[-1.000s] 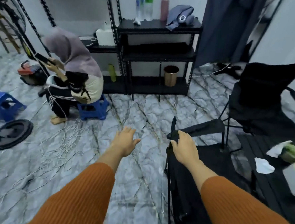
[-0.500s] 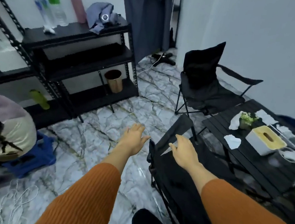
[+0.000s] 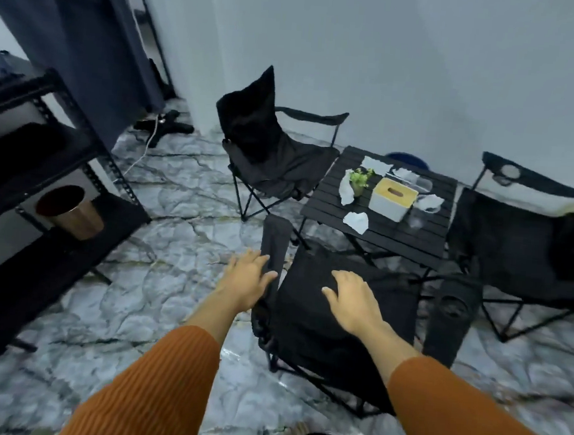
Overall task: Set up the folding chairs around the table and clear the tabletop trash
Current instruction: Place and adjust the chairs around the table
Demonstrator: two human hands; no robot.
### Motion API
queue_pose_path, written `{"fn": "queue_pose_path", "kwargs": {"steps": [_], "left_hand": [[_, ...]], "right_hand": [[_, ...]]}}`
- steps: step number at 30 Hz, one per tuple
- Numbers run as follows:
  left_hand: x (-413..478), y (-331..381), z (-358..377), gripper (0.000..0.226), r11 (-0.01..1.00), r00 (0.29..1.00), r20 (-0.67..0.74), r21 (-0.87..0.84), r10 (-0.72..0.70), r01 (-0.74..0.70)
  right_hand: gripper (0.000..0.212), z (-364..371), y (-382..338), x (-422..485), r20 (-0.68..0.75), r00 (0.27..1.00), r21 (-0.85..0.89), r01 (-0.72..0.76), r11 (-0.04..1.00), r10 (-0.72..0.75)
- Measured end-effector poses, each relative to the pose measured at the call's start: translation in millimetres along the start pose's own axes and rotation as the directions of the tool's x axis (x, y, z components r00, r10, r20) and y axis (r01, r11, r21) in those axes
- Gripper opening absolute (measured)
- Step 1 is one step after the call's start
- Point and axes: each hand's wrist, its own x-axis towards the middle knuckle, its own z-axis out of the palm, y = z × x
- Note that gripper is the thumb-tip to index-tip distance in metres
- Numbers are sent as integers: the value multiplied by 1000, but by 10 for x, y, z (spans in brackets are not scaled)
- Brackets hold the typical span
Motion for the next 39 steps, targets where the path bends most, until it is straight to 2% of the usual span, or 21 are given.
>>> {"fn": "queue_pose_path", "kwargs": {"steps": [4,7,11,13,16,17,19,22,25,31,37,39], "left_hand": [[-121,-7,68,62,987,985,85,33,151,-154],[-263,-52,160,74,957,955,127,75,268,-279],[-298,-132,329,82,901,923,234,243,304,-359],[-245,-145,402,77,879,922,275,318,274,-356],[-150,-128,473,49,888,935,243,322,258,-329],[-130,-117,483,41,889,940,225,327,256,-320],[-85,-120,460,30,890,951,196,348,239,-295],[-17,-221,421,27,878,965,167,405,204,-256],[62,-303,422,34,863,963,159,430,218,-267],[490,-341,337,30,871,984,72,457,165,-180],[824,-470,260,33,890,976,-6,411,218,-196],[776,-470,265,33,884,978,-4,427,209,-187]], "right_hand": [[56,102,114,-536,-70,984,26,-159,987,161],[67,199,186,-931,-107,960,11,-260,965,260],[83,273,408,-1327,-106,918,27,-381,924,382],[90,247,659,-1482,-83,873,15,-481,877,481],[88,172,1087,-1657,-35,790,-80,-612,786,612],[80,159,1197,-1684,-27,785,-66,-619,782,619],[60,170,1334,-1669,-22,807,77,-587,806,590],[17,209,1400,-1575,-138,800,154,-565,811,584],[19,230,1424,-1486,-171,770,130,-601,788,615],[30,253,1346,-1142,-203,846,29,-498,867,493],[37,279,1515,-1006,-205,906,-101,-397,912,371],[34,266,1495,-1012,-224,904,-128,-398,908,364]]}}
